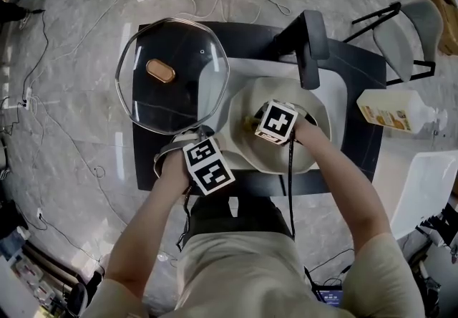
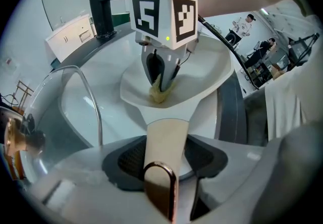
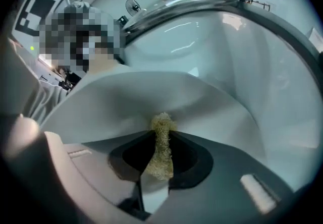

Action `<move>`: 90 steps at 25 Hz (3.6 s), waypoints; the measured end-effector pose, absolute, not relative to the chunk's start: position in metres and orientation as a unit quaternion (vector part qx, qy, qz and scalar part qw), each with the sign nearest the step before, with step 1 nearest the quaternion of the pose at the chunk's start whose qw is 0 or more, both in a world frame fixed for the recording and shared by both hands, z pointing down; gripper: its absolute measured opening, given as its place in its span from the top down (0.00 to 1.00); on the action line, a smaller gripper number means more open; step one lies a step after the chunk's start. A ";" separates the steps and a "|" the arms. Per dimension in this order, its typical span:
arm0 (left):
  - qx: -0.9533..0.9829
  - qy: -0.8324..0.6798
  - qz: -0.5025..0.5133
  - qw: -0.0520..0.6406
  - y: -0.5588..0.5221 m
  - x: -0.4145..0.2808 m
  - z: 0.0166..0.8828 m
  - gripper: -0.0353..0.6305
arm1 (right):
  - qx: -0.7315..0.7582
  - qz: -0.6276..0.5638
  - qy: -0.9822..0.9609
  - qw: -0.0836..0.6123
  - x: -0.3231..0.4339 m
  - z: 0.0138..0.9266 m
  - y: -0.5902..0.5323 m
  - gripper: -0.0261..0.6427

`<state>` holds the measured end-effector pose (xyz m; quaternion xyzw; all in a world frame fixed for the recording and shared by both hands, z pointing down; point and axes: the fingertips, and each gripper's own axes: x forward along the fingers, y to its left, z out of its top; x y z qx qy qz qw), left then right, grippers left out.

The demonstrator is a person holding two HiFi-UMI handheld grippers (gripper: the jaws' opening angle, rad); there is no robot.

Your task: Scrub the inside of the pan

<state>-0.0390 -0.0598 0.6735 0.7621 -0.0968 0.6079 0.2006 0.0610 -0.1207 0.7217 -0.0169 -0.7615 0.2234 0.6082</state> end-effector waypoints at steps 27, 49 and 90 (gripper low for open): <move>0.770 -0.114 0.601 0.182 -0.061 -0.038 0.675 0.59 | -0.044 0.164 -0.600 0.782 0.186 0.688 -0.082 0.83; 0.763 -0.125 0.621 0.133 -0.065 -0.040 0.680 0.61 | 0.071 0.243 -0.757 0.602 0.067 0.720 -0.118 0.82; 0.767 -0.132 0.618 0.111 -0.067 -0.038 0.681 0.62 | 0.020 0.399 -0.717 0.571 0.063 0.700 -0.080 0.82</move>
